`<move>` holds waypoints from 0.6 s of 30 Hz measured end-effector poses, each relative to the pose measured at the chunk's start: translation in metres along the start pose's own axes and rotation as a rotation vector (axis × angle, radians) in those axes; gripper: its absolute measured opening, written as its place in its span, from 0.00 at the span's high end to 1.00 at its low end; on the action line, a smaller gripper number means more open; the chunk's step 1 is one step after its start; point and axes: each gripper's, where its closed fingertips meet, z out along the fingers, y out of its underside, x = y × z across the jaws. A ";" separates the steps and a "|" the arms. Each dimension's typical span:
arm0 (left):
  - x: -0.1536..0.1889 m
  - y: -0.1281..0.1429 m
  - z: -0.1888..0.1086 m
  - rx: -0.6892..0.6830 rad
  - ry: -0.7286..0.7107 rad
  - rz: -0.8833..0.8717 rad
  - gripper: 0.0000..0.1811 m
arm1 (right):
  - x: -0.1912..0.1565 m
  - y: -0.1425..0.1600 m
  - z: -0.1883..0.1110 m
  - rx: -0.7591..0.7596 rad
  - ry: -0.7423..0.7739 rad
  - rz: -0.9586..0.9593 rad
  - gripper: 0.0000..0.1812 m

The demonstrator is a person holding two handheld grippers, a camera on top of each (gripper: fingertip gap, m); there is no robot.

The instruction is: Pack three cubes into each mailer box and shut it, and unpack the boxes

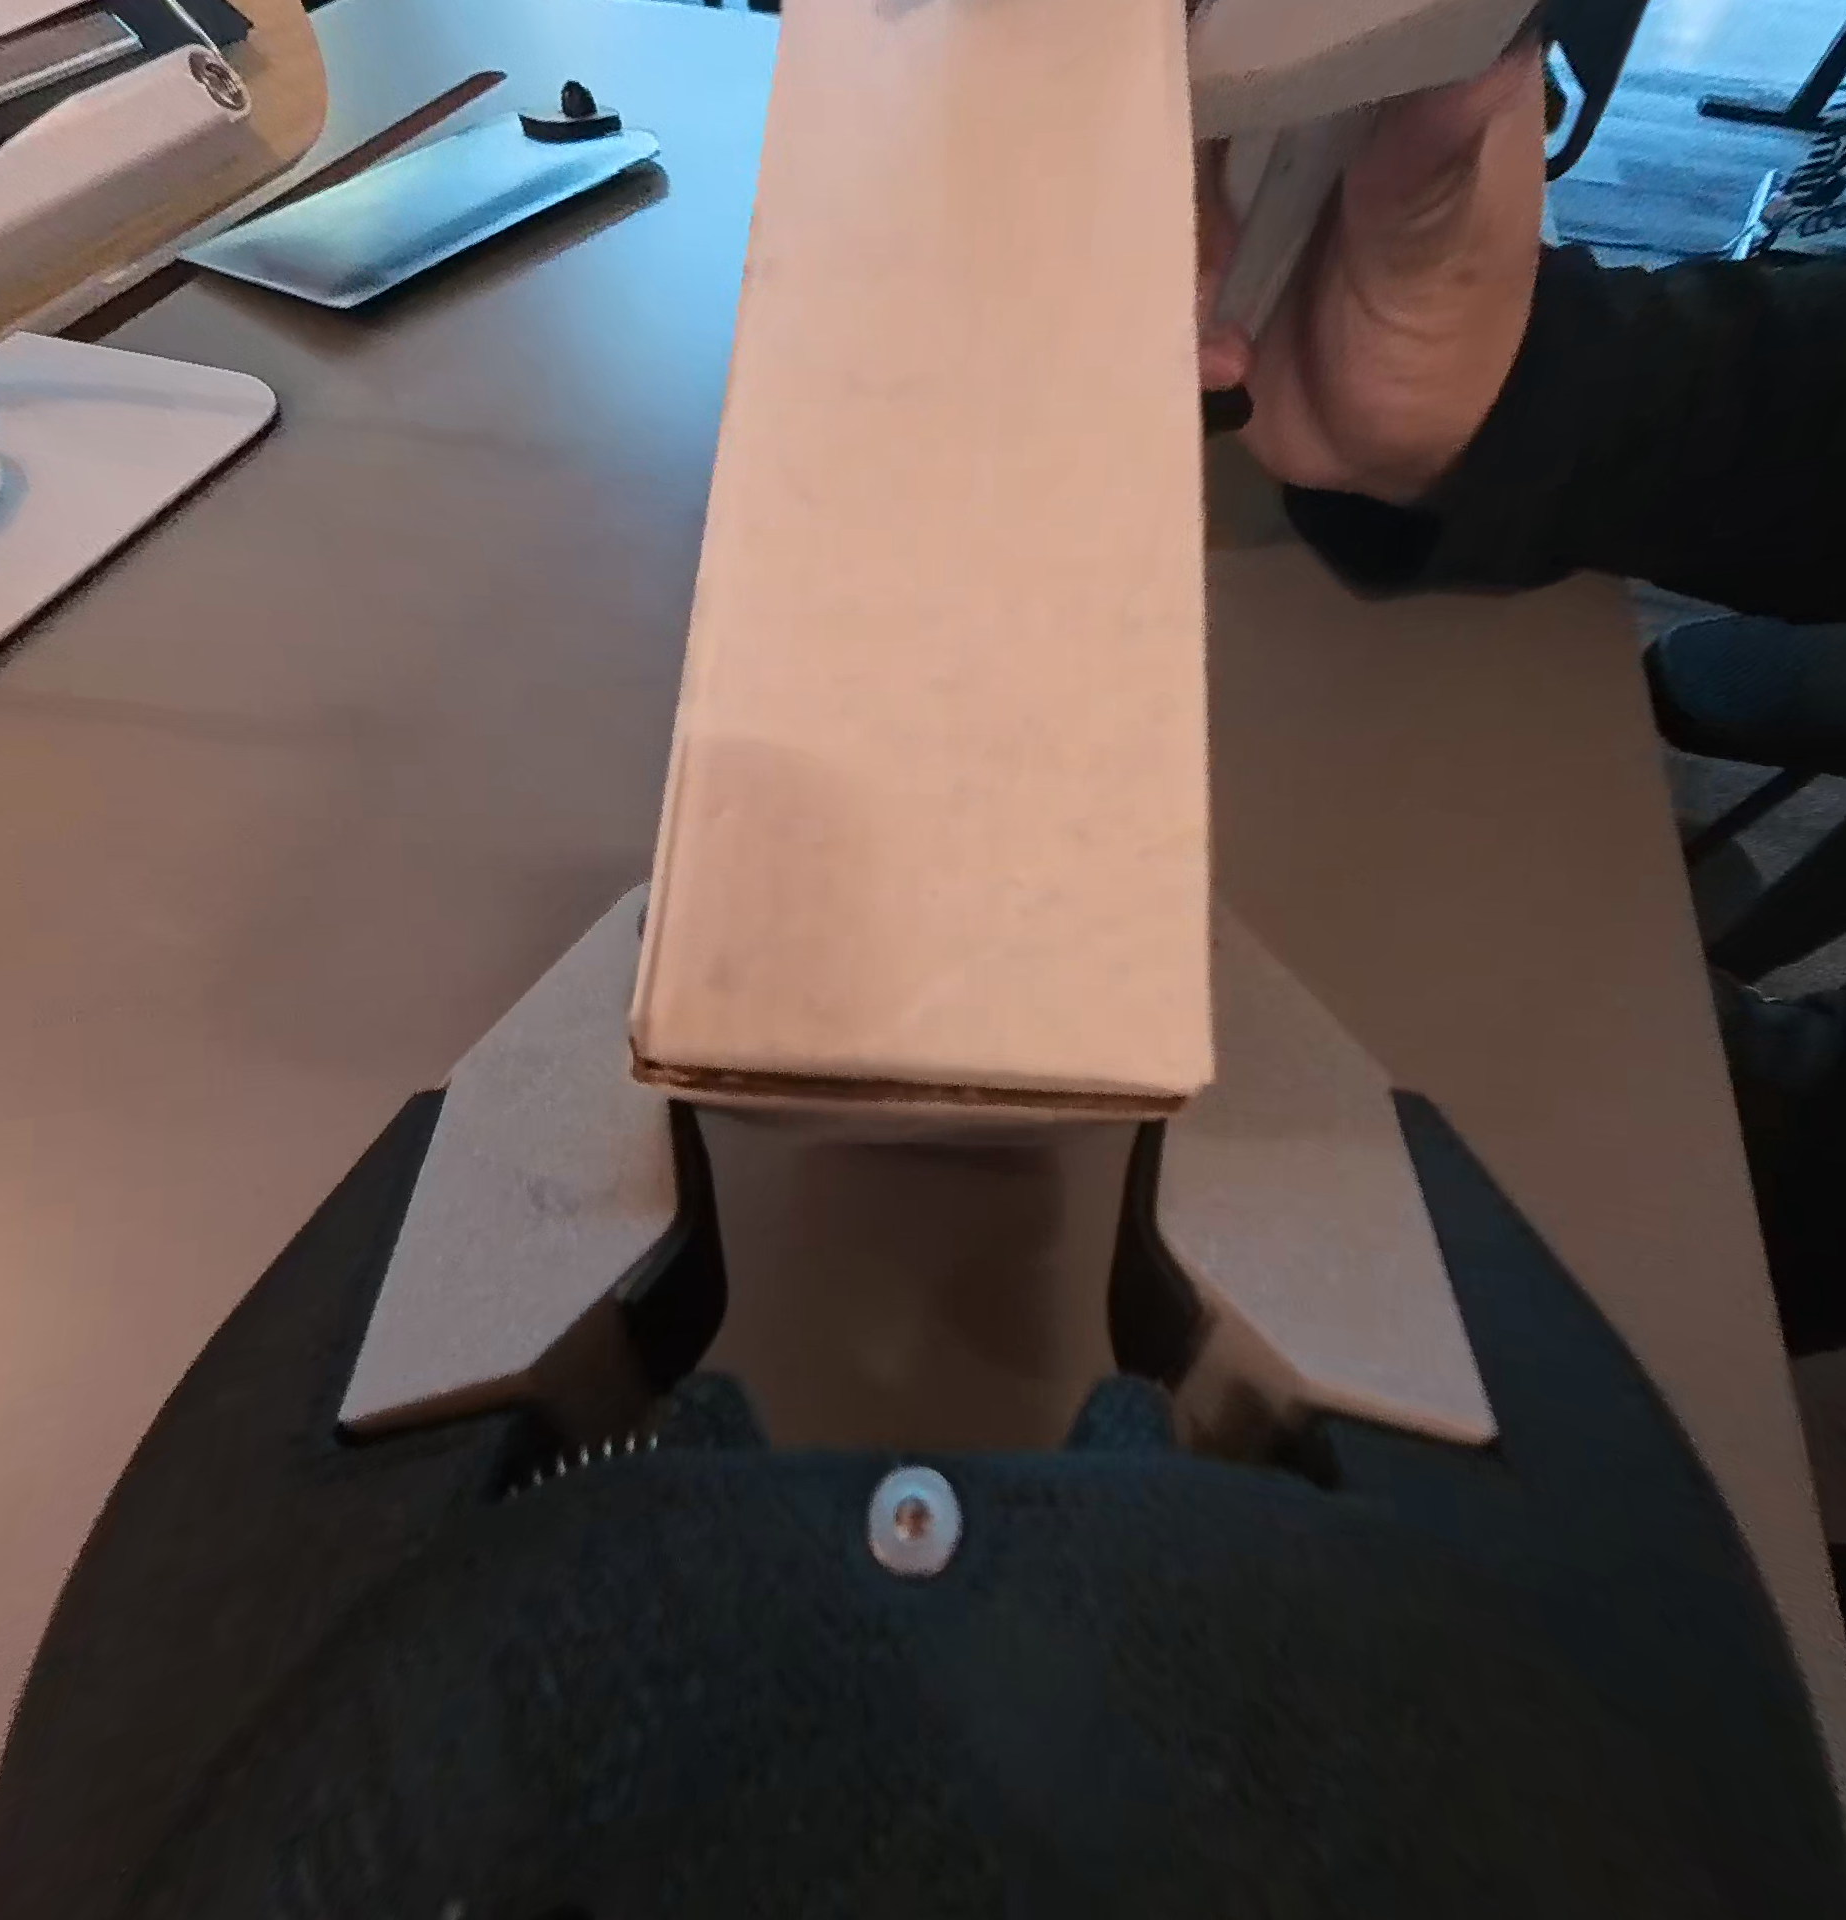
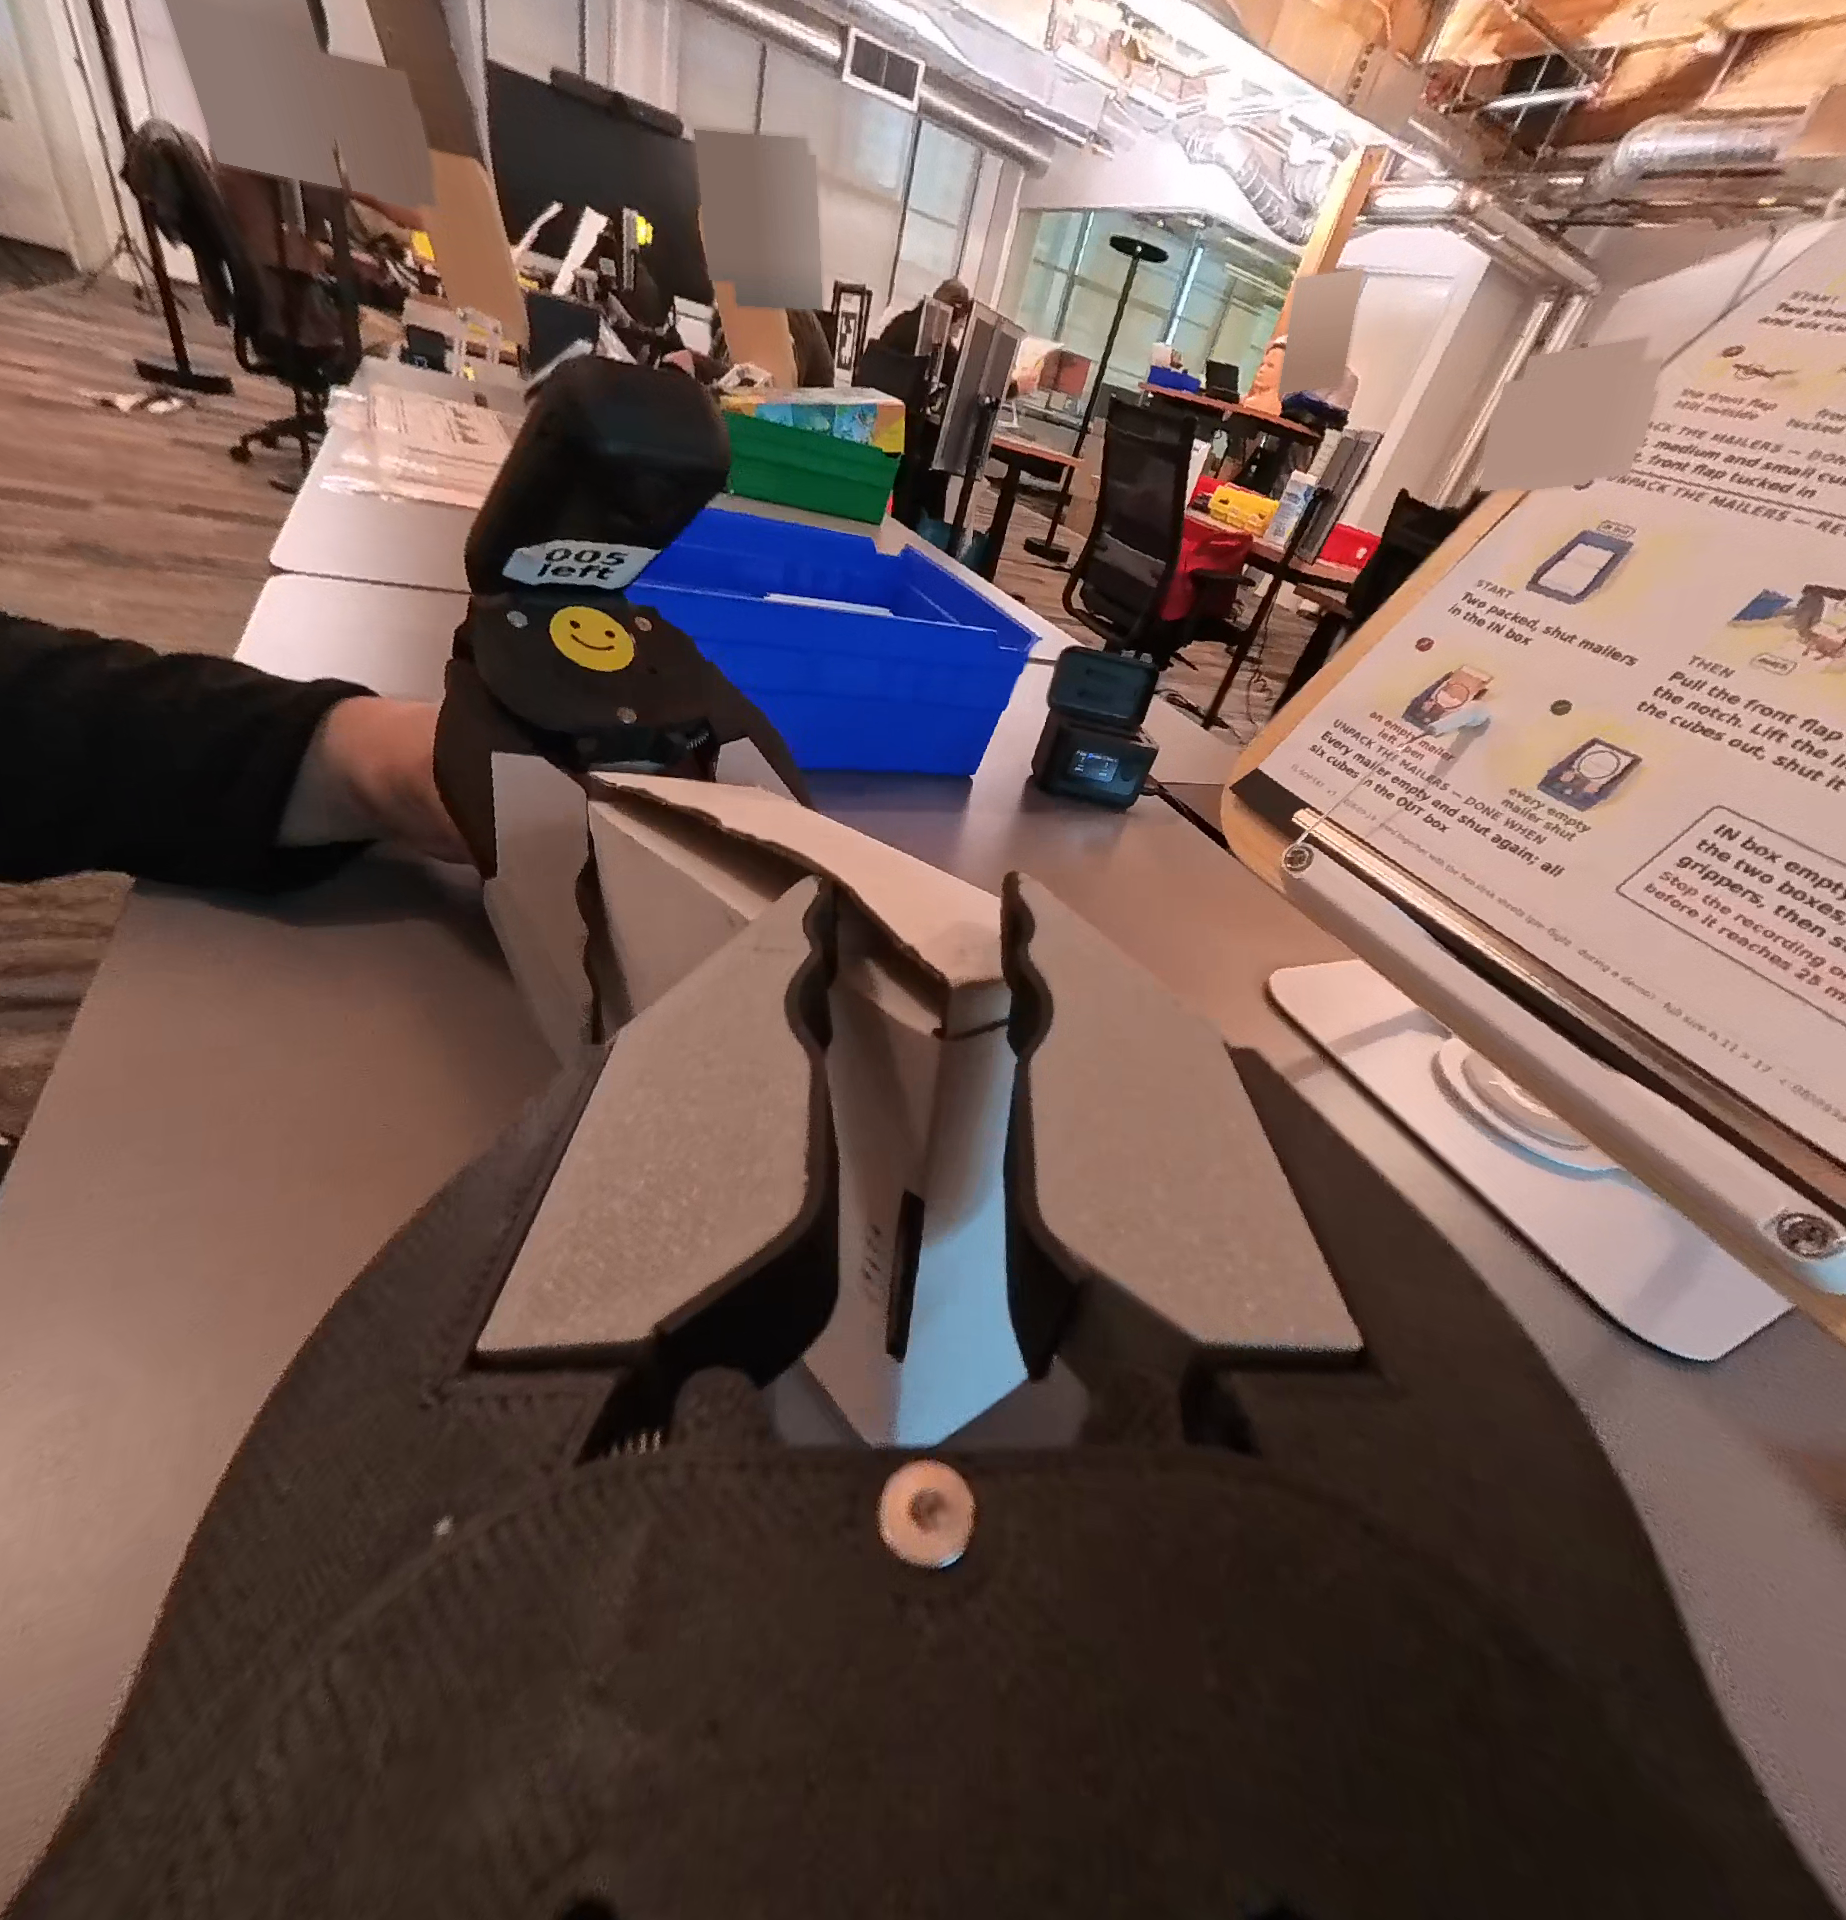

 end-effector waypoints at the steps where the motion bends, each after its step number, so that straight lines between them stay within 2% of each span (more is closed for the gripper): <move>1: 0.000 0.000 0.000 -0.001 -0.004 0.000 0.49 | 0.001 0.000 0.000 0.004 -0.003 0.022 0.84; 6: -0.001 0.000 0.001 -0.008 -0.021 0.003 0.49 | 0.003 0.000 0.000 0.012 -0.015 0.083 0.84; 13: -0.001 -0.005 0.000 0.042 0.014 -0.042 0.47 | 0.003 0.002 0.000 -0.003 0.020 -0.008 0.84; 18: -0.006 -0.005 -0.001 0.052 -0.010 -0.055 0.47 | 0.007 0.009 0.002 -0.022 0.014 0.034 0.83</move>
